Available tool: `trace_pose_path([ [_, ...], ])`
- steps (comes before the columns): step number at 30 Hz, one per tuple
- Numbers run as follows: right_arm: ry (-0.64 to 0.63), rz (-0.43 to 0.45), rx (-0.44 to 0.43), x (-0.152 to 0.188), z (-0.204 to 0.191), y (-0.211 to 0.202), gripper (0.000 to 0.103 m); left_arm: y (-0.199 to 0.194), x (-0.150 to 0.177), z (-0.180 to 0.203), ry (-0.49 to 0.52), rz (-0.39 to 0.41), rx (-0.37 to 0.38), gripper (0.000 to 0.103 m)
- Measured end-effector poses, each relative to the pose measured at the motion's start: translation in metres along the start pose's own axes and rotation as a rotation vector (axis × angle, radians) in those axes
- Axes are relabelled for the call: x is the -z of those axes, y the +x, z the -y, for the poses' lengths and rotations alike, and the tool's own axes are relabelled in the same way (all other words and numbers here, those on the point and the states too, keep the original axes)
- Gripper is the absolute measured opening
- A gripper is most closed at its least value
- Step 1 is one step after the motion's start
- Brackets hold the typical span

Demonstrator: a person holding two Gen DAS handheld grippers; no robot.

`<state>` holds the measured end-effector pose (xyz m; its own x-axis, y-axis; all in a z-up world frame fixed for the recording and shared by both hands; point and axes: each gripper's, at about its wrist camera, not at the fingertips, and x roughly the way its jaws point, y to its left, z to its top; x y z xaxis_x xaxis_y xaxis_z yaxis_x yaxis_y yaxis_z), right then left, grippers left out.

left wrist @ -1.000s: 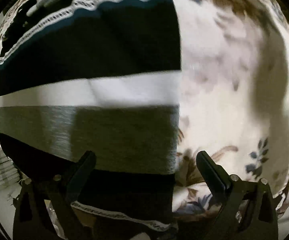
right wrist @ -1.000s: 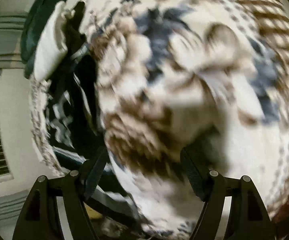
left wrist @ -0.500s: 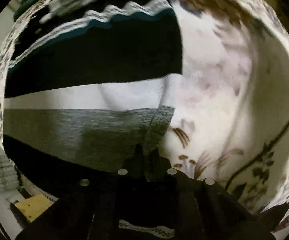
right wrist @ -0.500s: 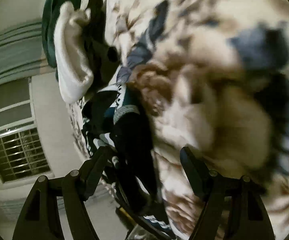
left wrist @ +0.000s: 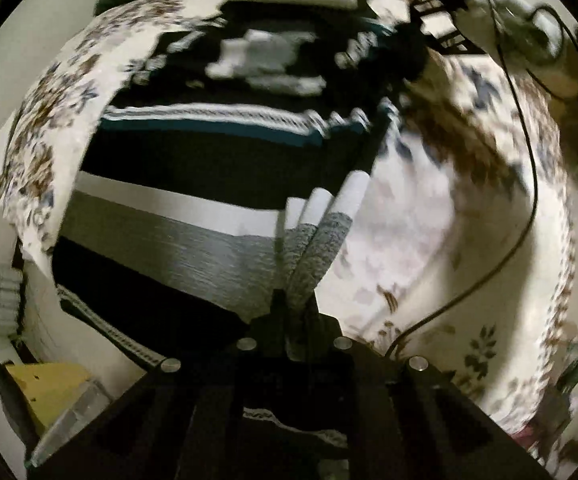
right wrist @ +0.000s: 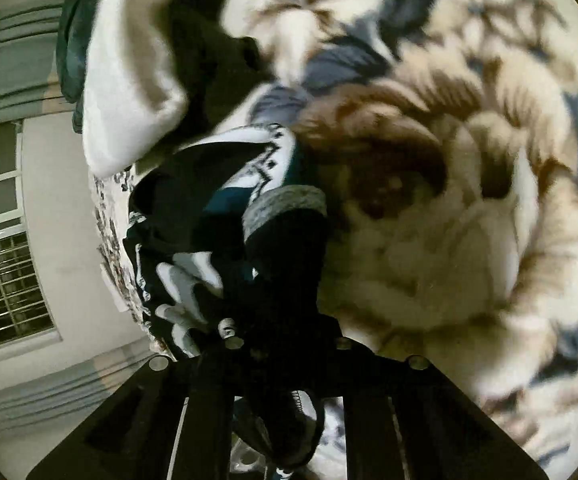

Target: Fold small clothes

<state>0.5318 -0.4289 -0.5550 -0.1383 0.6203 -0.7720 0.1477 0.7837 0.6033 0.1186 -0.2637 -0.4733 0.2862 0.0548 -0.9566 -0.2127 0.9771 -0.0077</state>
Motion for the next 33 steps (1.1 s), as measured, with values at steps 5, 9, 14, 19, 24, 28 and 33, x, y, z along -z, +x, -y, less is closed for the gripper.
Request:
trace_pose_path([
  [5,-0.046,0.001,0.107,0.015,-0.076,-0.013,0.011,-0.02,-0.016,-0.049,-0.109,0.029,0.033,0.005],
  [9,-0.092,0.0,0.163,0.026,-0.142,-0.004,0.011,-0.022,-0.023,-0.105,-0.224,0.031,0.09,0.005],
  [14,-0.16,0.011,0.209,0.03,-0.228,0.034,0.011,-0.014,-0.03,-0.175,-0.37,0.02,0.181,0.004],
  [19,-0.21,0.008,0.286,0.031,-0.314,0.107,0.011,0.011,-0.032,-0.255,-0.494,-0.022,0.274,0.004],
  [24,-0.244,-0.01,0.401,0.026,-0.375,0.194,0.011,0.043,-0.034,-0.324,-0.546,-0.072,0.319,0.004],
  [28,-0.244,-0.01,0.474,0.016,-0.399,0.251,0.011,0.07,-0.04,-0.366,-0.53,-0.095,0.347,0.004],
  [33,-0.185,-0.041,0.421,0.009,-0.391,0.288,0.024,0.107,-0.035,-0.418,-0.527,-0.178,0.333,0.006],
])
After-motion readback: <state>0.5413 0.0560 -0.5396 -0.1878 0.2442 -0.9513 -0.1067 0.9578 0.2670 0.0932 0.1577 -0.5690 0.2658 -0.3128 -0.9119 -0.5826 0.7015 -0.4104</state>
